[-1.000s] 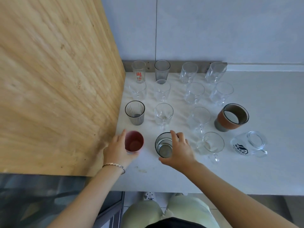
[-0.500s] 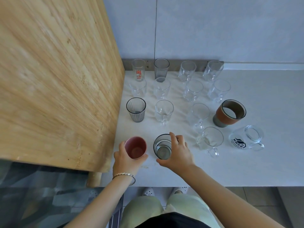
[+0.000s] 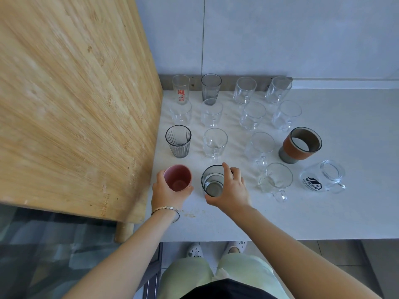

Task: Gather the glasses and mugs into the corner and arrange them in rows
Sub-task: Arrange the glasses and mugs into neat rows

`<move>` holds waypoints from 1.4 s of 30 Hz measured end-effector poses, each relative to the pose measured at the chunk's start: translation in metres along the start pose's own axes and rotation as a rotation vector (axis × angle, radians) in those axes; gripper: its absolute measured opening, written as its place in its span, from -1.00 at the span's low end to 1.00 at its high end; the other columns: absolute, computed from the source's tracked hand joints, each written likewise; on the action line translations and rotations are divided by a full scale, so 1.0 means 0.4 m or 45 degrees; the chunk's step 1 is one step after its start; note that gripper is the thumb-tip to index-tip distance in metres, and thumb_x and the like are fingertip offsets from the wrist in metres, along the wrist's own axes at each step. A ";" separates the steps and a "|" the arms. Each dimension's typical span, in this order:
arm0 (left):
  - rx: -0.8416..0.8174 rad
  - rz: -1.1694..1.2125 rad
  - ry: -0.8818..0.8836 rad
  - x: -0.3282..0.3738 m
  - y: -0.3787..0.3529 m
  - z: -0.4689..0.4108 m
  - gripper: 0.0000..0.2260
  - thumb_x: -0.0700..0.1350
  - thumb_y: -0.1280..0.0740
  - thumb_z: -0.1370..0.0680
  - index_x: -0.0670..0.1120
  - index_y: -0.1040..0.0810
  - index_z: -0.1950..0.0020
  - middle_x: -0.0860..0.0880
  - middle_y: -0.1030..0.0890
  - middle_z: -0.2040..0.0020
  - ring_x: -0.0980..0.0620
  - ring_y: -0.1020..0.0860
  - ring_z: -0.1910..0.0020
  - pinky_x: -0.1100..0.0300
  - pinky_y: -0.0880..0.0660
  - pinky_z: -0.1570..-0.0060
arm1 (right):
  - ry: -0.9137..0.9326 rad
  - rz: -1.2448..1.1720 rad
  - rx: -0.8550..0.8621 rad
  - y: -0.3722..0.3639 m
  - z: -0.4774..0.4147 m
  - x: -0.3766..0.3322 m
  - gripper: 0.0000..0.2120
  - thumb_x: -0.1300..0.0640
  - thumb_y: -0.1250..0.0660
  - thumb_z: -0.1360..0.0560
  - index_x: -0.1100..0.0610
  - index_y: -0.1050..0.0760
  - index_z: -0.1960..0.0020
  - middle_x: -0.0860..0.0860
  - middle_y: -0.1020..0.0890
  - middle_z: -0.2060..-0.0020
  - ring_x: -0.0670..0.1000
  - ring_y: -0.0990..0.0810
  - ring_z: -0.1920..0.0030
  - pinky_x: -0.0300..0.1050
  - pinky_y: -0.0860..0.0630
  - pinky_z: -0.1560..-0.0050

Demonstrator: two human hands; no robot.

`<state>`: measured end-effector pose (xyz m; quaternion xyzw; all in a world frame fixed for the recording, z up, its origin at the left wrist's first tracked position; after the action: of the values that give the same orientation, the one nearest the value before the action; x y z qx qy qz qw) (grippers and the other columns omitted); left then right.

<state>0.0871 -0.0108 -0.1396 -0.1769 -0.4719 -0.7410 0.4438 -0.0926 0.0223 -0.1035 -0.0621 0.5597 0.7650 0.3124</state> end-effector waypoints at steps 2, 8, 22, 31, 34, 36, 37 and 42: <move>-0.018 -0.005 -0.020 0.012 0.004 0.004 -0.24 0.25 -0.46 -0.07 0.17 -0.28 -0.21 -0.11 -0.53 -0.09 -0.20 -0.65 0.18 -0.06 -0.65 0.24 | -0.005 0.007 0.004 0.000 0.000 -0.003 -0.06 -0.11 -0.44 -0.34 0.05 0.03 -0.53 0.02 -0.22 -0.36 0.08 -0.32 -0.32 -0.08 -0.47 -0.15; -0.050 -0.032 -0.005 0.019 0.005 0.007 -0.17 0.20 -0.45 -0.08 0.11 -0.23 -0.29 -0.17 -0.53 -0.11 -0.23 -0.65 0.21 -0.07 -0.65 0.27 | 0.007 0.001 -0.021 -0.001 -0.004 -0.004 0.02 -0.19 -0.44 -0.35 0.06 0.12 -0.55 0.04 -0.18 -0.40 0.09 -0.28 -0.36 -0.07 -0.44 -0.23; -0.245 -0.687 -0.834 0.405 -0.270 0.230 -0.46 0.00 -0.30 -0.49 -0.12 -0.26 -0.43 -0.08 -0.34 -0.40 -0.09 -0.33 -0.40 0.12 -0.30 -0.32 | -0.009 -0.129 0.211 0.369 -0.010 0.379 -0.60 0.14 -0.39 -0.47 0.13 -0.48 -0.29 0.06 -0.48 -0.28 0.06 -0.45 -0.30 -0.29 -0.29 -0.20; -0.354 -1.063 -0.339 0.389 -0.559 0.216 -0.20 0.22 -0.31 -0.43 -0.03 0.01 -0.51 -0.07 -0.22 -0.43 -0.15 -0.39 -0.33 0.03 -0.41 -0.19 | -0.115 -0.158 -0.109 0.385 -0.068 0.659 -0.10 -0.02 -0.47 -0.38 -0.05 0.01 -0.54 -0.04 -0.18 -0.47 0.09 -0.29 -0.43 -0.03 -0.29 -0.39; -0.221 -0.979 -0.352 0.378 -0.557 0.212 -0.30 0.17 -0.34 -0.42 0.03 -0.11 -0.45 -0.04 -0.31 -0.35 -0.14 -0.49 -0.22 0.08 -0.46 -0.02 | -0.123 -0.214 -0.097 0.363 -0.088 0.666 -0.19 0.01 -0.46 -0.38 -0.07 -0.10 -0.49 0.01 -0.28 -0.42 0.14 -0.36 -0.36 -0.02 -0.37 -0.31; -0.221 -0.963 -0.385 0.376 -0.550 0.209 -0.33 0.16 -0.36 -0.40 0.05 -0.15 -0.42 -0.02 -0.34 -0.30 -0.12 -0.52 -0.17 0.12 -0.43 0.10 | -0.131 -0.223 -0.048 0.361 -0.088 0.663 -0.28 0.01 -0.46 -0.37 -0.02 -0.21 -0.43 0.04 -0.33 -0.37 0.17 -0.40 -0.30 -0.02 -0.41 -0.24; -0.248 -0.988 -0.403 0.374 -0.548 0.207 -0.32 0.14 -0.37 -0.40 0.05 -0.15 -0.42 -0.01 -0.34 -0.30 -0.11 -0.52 -0.16 0.14 -0.42 0.13 | -0.137 -0.222 -0.044 0.357 -0.083 0.660 -0.31 -0.02 -0.46 -0.37 0.00 -0.23 -0.41 0.05 -0.35 -0.34 0.18 -0.43 -0.27 -0.03 -0.42 -0.22; -0.312 -1.098 -0.492 0.354 -0.520 0.210 -0.33 0.07 -0.37 -0.38 0.07 -0.16 -0.42 0.00 -0.36 -0.28 -0.08 -0.53 -0.14 0.16 -0.42 0.20 | -0.134 -0.174 -0.143 0.299 -0.030 0.627 -0.29 -0.09 -0.47 -0.34 -0.02 -0.24 -0.39 0.03 -0.35 -0.29 0.13 -0.45 -0.23 -0.06 -0.46 -0.17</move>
<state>-0.1745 0.0249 -0.1145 -0.1504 -0.4853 -0.8610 -0.0235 -0.3611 0.0928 -0.1216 -0.0773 0.4930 0.7743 0.3891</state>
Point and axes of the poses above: each hand's wrist, its own z-axis away from the middle knuckle, its own y-axis out of the back of the hand, x = y × z, the point moved 6 cm from there along -z, towards the middle knuckle
